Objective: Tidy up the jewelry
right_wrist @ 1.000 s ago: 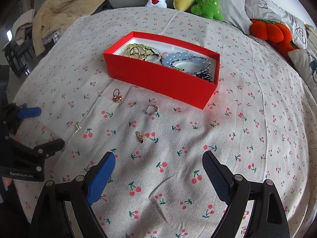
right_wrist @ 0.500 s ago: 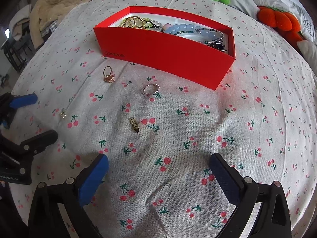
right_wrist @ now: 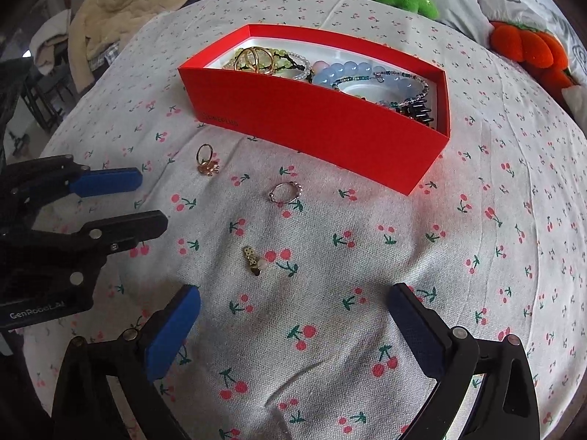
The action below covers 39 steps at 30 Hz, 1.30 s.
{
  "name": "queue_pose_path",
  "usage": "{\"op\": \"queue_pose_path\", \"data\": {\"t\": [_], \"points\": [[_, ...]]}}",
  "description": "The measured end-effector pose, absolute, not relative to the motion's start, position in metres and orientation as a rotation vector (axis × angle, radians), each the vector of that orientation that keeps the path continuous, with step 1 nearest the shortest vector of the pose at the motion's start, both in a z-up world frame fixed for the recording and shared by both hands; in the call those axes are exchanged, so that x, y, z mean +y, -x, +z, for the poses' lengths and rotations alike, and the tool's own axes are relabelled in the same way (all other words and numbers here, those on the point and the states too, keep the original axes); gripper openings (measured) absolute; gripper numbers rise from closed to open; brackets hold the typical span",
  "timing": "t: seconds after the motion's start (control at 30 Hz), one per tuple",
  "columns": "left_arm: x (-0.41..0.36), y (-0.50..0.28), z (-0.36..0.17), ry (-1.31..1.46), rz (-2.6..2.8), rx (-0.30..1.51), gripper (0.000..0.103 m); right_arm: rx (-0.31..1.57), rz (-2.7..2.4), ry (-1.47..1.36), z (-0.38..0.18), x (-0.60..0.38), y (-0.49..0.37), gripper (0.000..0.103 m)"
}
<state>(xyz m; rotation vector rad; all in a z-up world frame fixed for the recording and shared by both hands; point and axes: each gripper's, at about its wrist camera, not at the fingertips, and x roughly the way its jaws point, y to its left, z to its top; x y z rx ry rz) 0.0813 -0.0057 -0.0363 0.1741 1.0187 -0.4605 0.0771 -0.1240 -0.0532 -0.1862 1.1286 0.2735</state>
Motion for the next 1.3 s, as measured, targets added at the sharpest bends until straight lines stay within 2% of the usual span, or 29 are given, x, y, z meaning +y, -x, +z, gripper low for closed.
{"op": "queue_pose_path", "data": {"t": [0.2,0.27,0.4,0.47,0.77,1.03,1.3], "points": [[-0.016,-0.096,-0.039,-0.159,-0.468,1.013,0.034,1.124,0.27,0.185,-0.054,-0.125,-0.089,0.103],[-0.02,-0.1,-0.04,-0.155,-0.462,1.013,0.026,1.123,0.269,0.191,-0.054,-0.123,-0.088,0.103],[-0.025,-0.106,-0.041,-0.146,-0.453,1.016,0.02,1.122,0.268,0.195,-0.055,-0.121,-0.092,0.103],[-0.027,-0.106,-0.041,-0.146,-0.45,1.017,0.014,1.121,0.268,0.194,-0.055,-0.121,-0.092,0.103],[-0.021,-0.103,-0.035,-0.157,-0.406,1.013,0.011,1.111,0.258,0.177,-0.053,-0.12,-0.092,0.102],[0.005,-0.1,-0.032,-0.125,-0.349,1.035,0.011,1.108,0.21,0.139,-0.052,-0.122,-0.102,0.086],[0.014,-0.093,-0.031,-0.122,-0.34,1.045,0.011,1.096,0.19,0.129,-0.05,-0.116,-0.112,0.059]]}}
